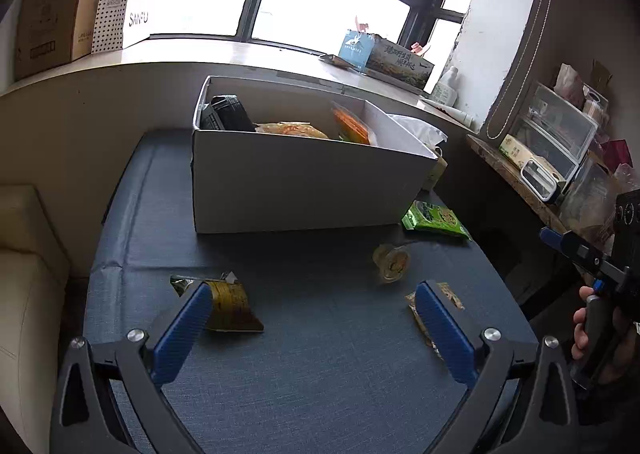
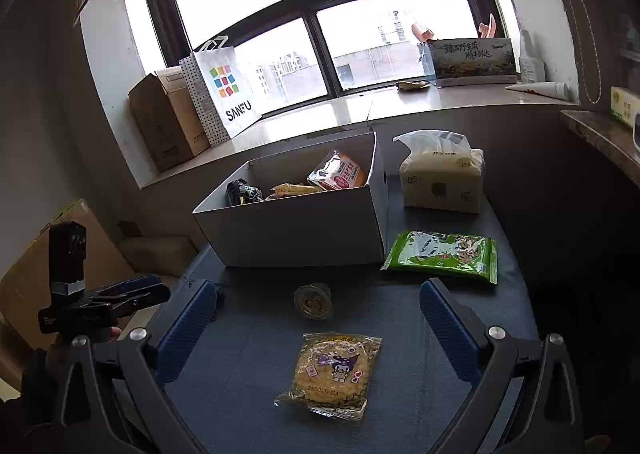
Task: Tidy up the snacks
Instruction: 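Move back to the table and grasp the yellow chip bag with the left gripper, then grasp the second clear jelly cup with the right gripper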
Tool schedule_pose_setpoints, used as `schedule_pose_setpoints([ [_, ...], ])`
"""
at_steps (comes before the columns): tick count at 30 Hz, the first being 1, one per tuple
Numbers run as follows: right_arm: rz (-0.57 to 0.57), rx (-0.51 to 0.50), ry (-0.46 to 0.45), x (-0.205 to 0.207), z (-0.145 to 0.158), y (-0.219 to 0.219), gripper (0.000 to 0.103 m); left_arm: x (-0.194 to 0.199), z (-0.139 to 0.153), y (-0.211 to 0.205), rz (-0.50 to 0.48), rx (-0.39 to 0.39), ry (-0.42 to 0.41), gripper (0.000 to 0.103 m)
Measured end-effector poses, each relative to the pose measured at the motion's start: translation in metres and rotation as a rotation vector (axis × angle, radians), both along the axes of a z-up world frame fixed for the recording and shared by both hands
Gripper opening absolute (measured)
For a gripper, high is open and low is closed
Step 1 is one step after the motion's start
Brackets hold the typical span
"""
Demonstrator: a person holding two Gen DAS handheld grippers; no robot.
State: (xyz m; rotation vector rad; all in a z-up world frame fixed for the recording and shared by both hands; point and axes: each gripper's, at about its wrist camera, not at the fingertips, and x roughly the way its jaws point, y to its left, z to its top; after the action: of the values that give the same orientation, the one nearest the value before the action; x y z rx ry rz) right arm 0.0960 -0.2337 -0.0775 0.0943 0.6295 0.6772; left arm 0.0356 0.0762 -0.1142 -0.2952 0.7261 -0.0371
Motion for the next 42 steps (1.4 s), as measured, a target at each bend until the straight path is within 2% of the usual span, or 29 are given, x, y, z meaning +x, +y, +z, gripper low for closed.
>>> schedule_pose_setpoints([
  [3,-0.015,-0.004,0.014,0.000,-0.006,-0.001,0.103,0.009,-0.014,0.013,0.039,0.023,0.046,0.103],
  [6,-0.018,-0.017,0.025,-0.003,-0.013,-0.001,0.103,0.018,-0.032,0.028,0.066,0.002,0.093,0.103],
  [13,-0.002,-0.057,0.050,-0.009,-0.027,0.006,0.103,0.045,-0.073,0.036,0.093,0.035,0.210,0.101],
  [14,0.001,-0.063,0.048,-0.010,-0.028,0.007,0.103,0.046,-0.076,0.034,0.093,0.038,0.215,0.096],
  [15,0.003,-0.068,0.046,-0.012,-0.028,0.008,0.103,0.046,-0.079,0.032,0.096,0.057,0.221,0.082],
  [16,0.008,-0.073,0.044,-0.012,-0.029,0.009,0.103,0.045,-0.078,0.028,0.111,0.107,0.217,0.071],
  [17,0.009,-0.078,0.046,-0.012,-0.030,0.010,0.103,0.044,-0.079,0.027,0.108,0.125,0.217,0.062],
  [18,0.007,-0.083,0.050,-0.012,-0.031,0.011,0.103,0.042,-0.079,0.026,0.081,0.099,0.210,0.061],
  [20,0.012,-0.087,0.062,-0.012,-0.035,0.013,0.103,0.039,-0.078,0.025,0.037,0.048,0.198,0.060],
  [23,0.025,-0.095,0.057,-0.014,-0.039,0.017,0.103,0.031,-0.069,0.015,0.024,0.082,0.165,0.059],
  [27,0.030,-0.124,0.054,-0.014,-0.044,0.025,0.103,0.014,-0.048,0.005,-0.005,0.033,0.088,0.059],
  [30,0.061,-0.128,0.070,-0.010,-0.051,0.034,0.103,0.003,-0.023,-0.006,-0.026,0.038,0.021,0.059],
  [37,0.143,-0.233,0.079,0.018,-0.068,0.089,0.103,-0.008,0.010,-0.021,-0.057,0.038,-0.057,0.059],
  [39,0.142,-0.278,0.045,0.028,-0.073,0.107,0.103,-0.012,0.014,-0.022,-0.061,0.029,-0.073,0.059],
  [42,0.127,-0.328,0.058,0.049,-0.084,0.126,0.103,-0.014,0.017,-0.024,-0.060,0.038,-0.080,0.059],
])
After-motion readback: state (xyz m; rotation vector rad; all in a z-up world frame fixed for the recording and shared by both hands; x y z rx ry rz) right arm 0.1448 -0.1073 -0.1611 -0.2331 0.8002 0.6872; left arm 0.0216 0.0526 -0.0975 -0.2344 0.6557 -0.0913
